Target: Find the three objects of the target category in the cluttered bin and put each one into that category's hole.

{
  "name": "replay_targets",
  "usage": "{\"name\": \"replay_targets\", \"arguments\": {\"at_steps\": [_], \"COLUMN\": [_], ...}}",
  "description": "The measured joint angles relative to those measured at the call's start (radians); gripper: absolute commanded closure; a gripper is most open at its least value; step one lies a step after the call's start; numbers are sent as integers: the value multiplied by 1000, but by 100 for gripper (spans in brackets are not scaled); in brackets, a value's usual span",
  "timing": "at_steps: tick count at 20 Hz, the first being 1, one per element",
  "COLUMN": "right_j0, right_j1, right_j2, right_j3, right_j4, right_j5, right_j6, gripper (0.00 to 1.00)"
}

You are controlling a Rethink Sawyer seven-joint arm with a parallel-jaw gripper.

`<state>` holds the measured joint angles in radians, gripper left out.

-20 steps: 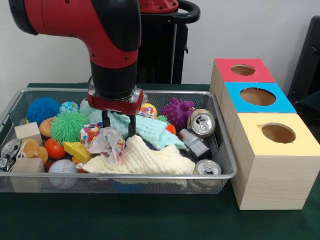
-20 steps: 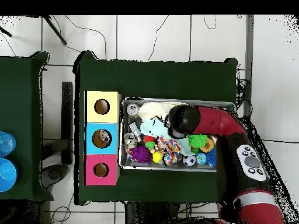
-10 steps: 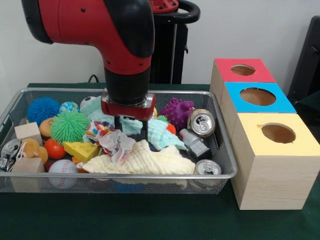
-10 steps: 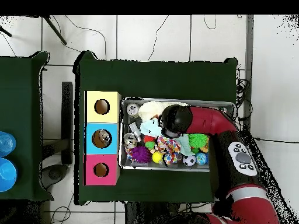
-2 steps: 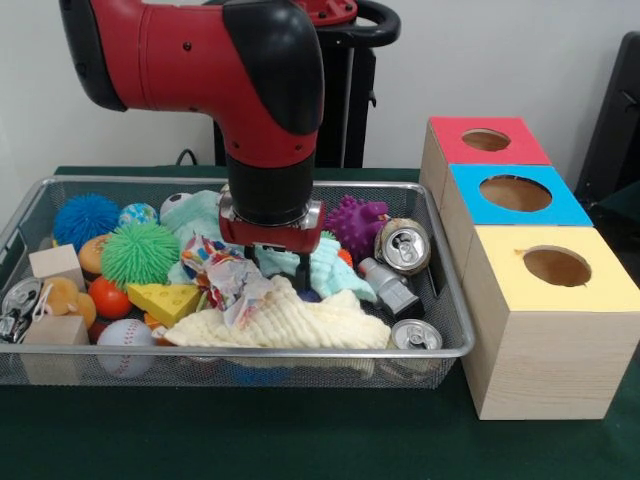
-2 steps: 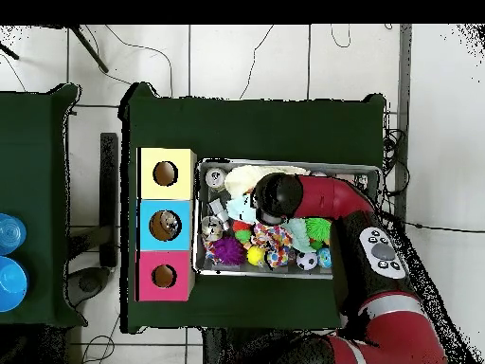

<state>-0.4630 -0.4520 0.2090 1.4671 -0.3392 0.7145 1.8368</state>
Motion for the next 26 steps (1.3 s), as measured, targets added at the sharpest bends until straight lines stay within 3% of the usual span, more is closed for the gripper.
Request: {"name": "replay_targets", "arguments": {"at_steps": [15,16,26], "right_j0": [1,1,5], "right_j1": [0,0,1], "right_j2": [0,0,0], "right_j3": [0,0,-1], "right_j4": [0,0,1], "right_j5": [-2,-2,-2], "right_j6": [0,0,0], "gripper": [0,100,100]}}
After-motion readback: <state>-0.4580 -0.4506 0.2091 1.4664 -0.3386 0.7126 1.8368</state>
